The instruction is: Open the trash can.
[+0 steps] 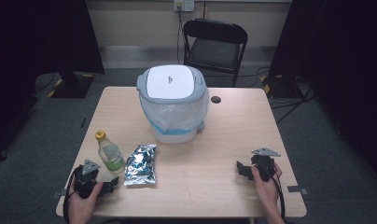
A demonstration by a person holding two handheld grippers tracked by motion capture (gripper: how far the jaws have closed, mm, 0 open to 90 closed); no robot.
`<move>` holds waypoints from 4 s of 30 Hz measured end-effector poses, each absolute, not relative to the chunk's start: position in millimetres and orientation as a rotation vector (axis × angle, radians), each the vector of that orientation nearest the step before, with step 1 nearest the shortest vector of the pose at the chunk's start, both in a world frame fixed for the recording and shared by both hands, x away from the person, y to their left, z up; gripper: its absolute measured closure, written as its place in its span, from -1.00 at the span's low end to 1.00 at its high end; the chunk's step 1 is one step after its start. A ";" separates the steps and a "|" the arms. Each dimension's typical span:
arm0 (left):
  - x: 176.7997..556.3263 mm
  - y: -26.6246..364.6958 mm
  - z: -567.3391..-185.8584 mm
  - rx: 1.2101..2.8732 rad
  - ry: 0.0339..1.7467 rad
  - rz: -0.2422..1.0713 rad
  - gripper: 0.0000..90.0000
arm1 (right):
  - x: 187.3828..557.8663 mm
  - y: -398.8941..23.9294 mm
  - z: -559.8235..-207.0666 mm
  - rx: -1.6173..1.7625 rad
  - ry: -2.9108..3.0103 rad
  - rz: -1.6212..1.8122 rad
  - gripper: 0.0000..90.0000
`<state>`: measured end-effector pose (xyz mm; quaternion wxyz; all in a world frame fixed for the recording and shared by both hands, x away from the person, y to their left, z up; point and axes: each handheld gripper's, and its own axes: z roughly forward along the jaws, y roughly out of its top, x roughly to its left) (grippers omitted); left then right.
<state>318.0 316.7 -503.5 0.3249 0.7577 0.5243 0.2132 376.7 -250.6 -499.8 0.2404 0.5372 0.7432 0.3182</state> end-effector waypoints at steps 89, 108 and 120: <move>446.8 194.5 -436.8 1.821 1.405 0.711 -0.34 | 528.7 -144.0 -411.8 1.209 2.032 1.145 -0.54; 462.1 194.5 -443.8 1.663 1.441 0.738 0.13 | 546.0 -130.7 -424.5 1.221 1.973 1.224 -0.31; 465.8 184.1 -446.9 1.702 1.359 0.615 -0.18 | 546.8 -159.6 -419.0 1.220 1.980 1.206 -0.33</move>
